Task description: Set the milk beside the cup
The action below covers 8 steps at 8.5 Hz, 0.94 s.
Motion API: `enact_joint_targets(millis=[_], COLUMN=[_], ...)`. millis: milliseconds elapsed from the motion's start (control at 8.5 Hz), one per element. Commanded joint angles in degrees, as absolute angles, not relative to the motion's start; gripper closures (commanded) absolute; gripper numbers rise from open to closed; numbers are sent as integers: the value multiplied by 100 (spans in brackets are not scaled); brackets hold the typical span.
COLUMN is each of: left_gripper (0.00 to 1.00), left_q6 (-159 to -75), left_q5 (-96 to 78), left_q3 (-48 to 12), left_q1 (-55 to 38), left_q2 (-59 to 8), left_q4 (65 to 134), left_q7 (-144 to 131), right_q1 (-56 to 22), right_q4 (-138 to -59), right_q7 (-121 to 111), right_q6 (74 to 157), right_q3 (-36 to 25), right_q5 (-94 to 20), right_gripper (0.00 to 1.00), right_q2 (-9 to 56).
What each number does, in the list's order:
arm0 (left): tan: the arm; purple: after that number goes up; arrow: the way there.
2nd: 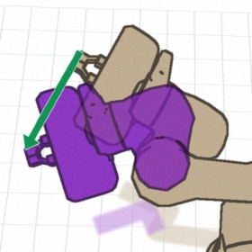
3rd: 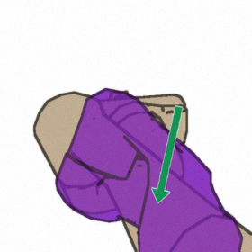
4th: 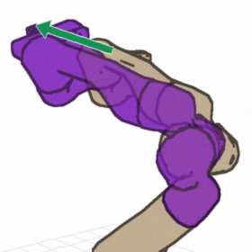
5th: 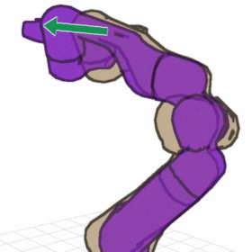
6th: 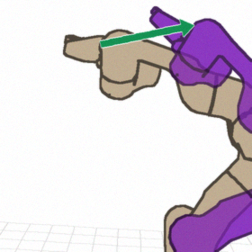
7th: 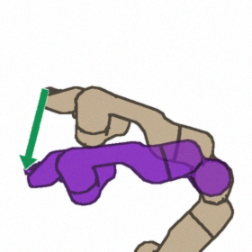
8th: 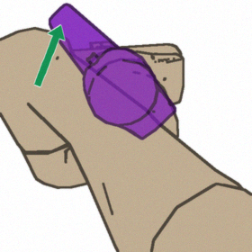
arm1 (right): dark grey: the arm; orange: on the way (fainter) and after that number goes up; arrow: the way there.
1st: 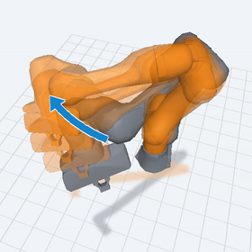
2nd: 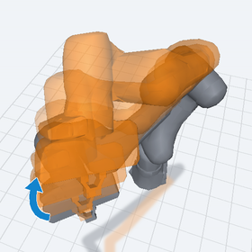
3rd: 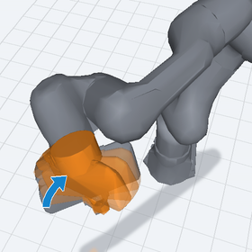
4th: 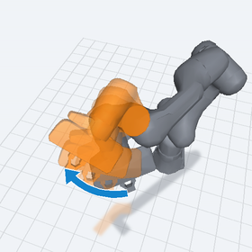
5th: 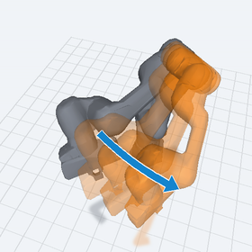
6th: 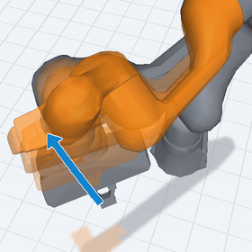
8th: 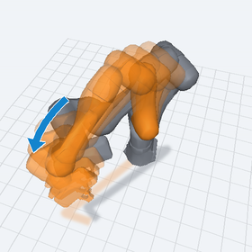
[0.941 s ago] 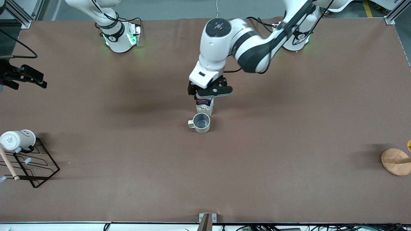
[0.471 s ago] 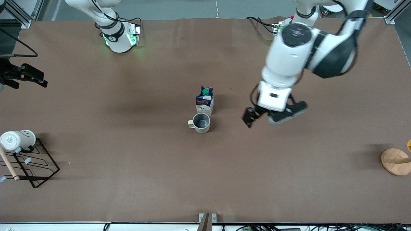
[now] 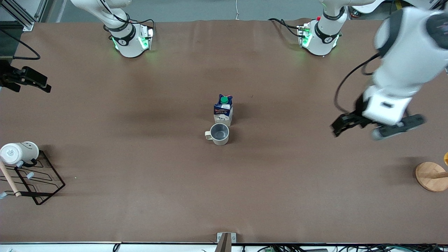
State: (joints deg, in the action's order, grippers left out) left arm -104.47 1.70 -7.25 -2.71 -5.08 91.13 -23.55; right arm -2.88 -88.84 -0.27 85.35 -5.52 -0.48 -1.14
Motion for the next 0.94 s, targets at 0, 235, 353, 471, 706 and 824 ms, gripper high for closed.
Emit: enact_joint_targets(millis=[0, 235, 353, 471, 706, 824], left_gripper=[0, 0, 0, 0, 0, 0], left_q6=[-9742, -9501, -9457, -9422, -9151, -9089], left_q5=[-139, -97, -149, -271, -272, -281], left_q3=[189, 342, 360, 360, 316, 316], left_q1=[-579, -528, -519, -292, -299, -281], left_q2=[103, 299, 247, 246, 290, 334], left_q4=[9307, 9256, 9063, 9018, 9009, 9017], left_q7=[-878, -476, 213, 463, 274, 151], right_q1=[-316, -343, -404, -404, -413, -413], right_q4=[-8912, -8938, -8947, -8947, -8982, -8991], right_q7=[97, 97, 97, 97, 97, 97], right_q6=[8534, 8525, 8525, 8525, 8560, 8587], right_q3=[-545, -545, -554, -554, -554, -554], right_q5=[-62, -70, -79, -79, -70, -79], right_gripper=[1, 1, 1, 1, 1, 1], right_q2=[-176, -176, -167, -158, -158, -158])
